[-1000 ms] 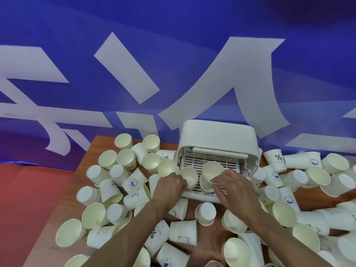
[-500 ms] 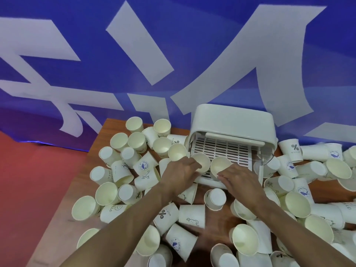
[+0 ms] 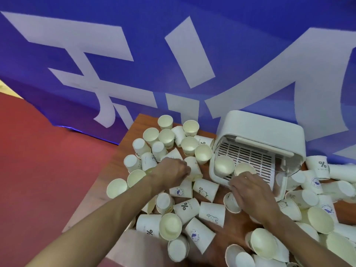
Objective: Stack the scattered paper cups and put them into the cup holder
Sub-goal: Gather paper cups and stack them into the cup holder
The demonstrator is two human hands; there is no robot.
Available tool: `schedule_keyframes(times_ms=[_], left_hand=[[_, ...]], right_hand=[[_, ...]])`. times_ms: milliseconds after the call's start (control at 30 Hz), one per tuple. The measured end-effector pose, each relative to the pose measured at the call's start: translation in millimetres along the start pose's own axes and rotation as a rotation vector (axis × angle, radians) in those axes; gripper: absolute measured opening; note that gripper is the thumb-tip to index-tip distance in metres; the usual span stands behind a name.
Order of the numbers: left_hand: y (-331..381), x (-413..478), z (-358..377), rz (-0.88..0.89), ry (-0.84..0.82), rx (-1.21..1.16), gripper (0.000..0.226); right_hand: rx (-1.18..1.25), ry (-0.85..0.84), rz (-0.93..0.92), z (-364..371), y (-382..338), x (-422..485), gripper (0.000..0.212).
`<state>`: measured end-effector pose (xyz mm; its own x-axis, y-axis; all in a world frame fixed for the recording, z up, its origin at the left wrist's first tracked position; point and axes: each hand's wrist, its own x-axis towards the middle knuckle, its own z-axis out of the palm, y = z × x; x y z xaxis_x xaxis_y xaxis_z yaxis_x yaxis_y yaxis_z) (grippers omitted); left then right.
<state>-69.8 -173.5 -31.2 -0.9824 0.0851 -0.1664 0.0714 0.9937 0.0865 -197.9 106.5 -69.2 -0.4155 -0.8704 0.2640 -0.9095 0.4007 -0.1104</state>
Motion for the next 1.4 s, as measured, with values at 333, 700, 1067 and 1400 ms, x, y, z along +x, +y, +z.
schedule_keyframes(times_ms=[333, 700, 1067, 1400], left_hand=[[4, -66, 17, 0.081, -0.228, 0.008, 0.021], [17, -116, 50, 0.511, -0.328, 0.146, 0.015], [21, -117, 60, 0.527, -0.298, 0.186, 0.003], [23, -115, 37, 0.563, 0.015, -0.007, 0.024]], right_hand=[[0.105, -0.435, 0.298, 9, -78, -26, 0.022], [-0.123, -0.42, 0.328, 10, -98, -23, 0.026], [0.08, -0.484, 0.627, 29, -91, -36, 0.032], [0.213, -0.408, 0.706, 16, -88, -43, 0.022]])
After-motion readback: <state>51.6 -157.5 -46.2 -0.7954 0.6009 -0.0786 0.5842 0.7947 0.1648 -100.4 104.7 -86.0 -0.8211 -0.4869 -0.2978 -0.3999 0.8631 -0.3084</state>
